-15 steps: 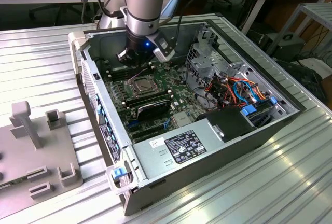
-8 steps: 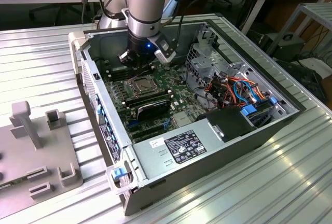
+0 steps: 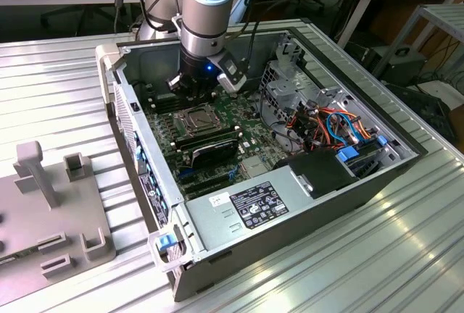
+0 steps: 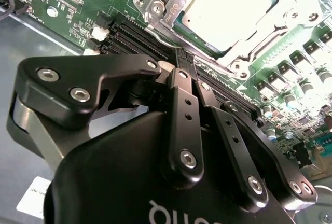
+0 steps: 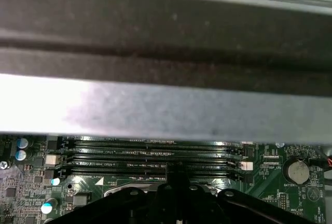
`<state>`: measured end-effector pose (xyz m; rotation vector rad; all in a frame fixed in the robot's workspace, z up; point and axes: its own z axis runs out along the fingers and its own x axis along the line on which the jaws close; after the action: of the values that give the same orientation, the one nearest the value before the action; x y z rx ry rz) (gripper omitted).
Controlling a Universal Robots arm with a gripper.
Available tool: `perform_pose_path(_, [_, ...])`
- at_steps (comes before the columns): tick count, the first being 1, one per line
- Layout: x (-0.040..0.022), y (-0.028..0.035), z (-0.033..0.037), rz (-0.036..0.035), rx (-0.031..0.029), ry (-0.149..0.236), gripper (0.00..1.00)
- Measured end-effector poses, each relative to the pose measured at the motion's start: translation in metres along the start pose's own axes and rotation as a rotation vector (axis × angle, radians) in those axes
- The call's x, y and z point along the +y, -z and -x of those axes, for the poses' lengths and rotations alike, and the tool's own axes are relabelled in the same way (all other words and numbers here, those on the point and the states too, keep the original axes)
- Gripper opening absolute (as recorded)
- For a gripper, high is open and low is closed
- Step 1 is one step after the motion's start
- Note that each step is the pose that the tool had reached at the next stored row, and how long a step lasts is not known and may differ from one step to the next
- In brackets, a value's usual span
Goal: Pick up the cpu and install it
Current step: 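Install the first cpu locking lever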
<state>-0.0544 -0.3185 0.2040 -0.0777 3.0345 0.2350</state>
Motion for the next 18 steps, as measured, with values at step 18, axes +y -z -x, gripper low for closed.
perform_pose_path(18, [-0.0019, -0.0037, -0.0002, -0.0001, 0.0001, 0.000, 0.11])
